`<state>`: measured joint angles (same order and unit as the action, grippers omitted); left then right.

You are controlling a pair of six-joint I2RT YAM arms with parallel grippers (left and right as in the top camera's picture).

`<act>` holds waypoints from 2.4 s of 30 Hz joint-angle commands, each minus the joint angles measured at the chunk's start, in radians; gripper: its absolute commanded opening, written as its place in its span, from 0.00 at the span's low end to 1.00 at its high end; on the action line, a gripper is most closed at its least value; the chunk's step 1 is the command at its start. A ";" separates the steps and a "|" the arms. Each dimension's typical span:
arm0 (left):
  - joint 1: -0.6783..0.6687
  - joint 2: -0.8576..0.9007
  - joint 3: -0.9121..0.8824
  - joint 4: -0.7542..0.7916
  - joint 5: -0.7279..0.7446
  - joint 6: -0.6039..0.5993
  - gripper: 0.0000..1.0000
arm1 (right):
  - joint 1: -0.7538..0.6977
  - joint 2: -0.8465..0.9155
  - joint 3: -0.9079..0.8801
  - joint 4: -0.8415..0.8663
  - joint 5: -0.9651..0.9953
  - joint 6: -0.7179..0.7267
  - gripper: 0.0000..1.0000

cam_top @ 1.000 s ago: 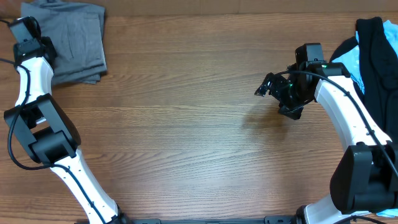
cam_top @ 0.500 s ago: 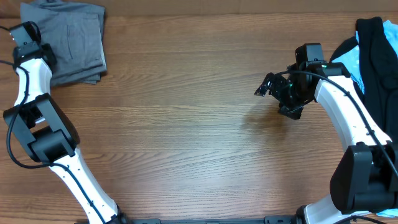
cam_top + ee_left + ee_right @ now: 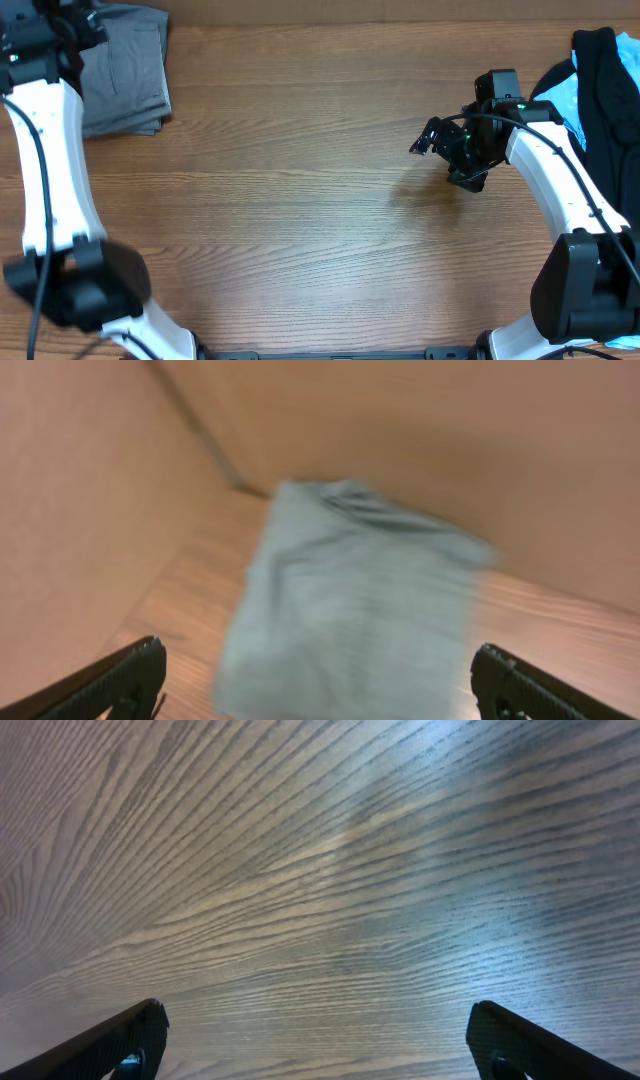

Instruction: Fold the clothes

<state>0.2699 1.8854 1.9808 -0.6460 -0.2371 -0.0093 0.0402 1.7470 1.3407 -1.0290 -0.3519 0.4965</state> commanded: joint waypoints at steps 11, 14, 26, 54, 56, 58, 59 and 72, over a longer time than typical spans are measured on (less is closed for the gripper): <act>-0.228 -0.343 0.013 -0.462 0.409 -0.227 1.00 | 0.002 -0.002 0.014 0.004 -0.005 0.001 1.00; -0.244 -0.390 0.013 -0.534 0.404 -0.227 1.00 | 0.002 -0.002 0.014 0.004 -0.005 0.001 1.00; -0.245 -0.595 -0.025 -0.739 0.391 -0.219 1.00 | 0.002 -0.002 0.014 0.004 -0.005 0.001 1.00; -0.245 -0.758 -0.212 -0.846 0.391 -0.320 1.00 | 0.021 -0.269 0.013 0.003 -0.005 0.001 1.00; -0.245 -0.750 -0.212 -0.846 0.391 -0.320 1.00 | 0.021 -0.338 0.013 0.003 -0.005 0.001 1.00; -0.244 -0.742 -0.212 -0.846 0.391 -0.320 1.00 | 0.021 -0.407 0.014 0.003 -0.005 0.001 1.00; -0.244 -0.739 -0.212 -0.846 0.391 -0.320 1.00 | 0.021 -0.447 0.014 0.003 -0.005 0.001 1.00; -0.245 -0.685 -0.212 -0.846 0.391 -0.320 1.00 | 0.021 -0.891 0.013 -0.067 0.156 0.000 1.00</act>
<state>0.0257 1.1870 1.7733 -1.4940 0.1463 -0.3157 0.0597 0.9321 1.3407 -1.0782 -0.3111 0.4973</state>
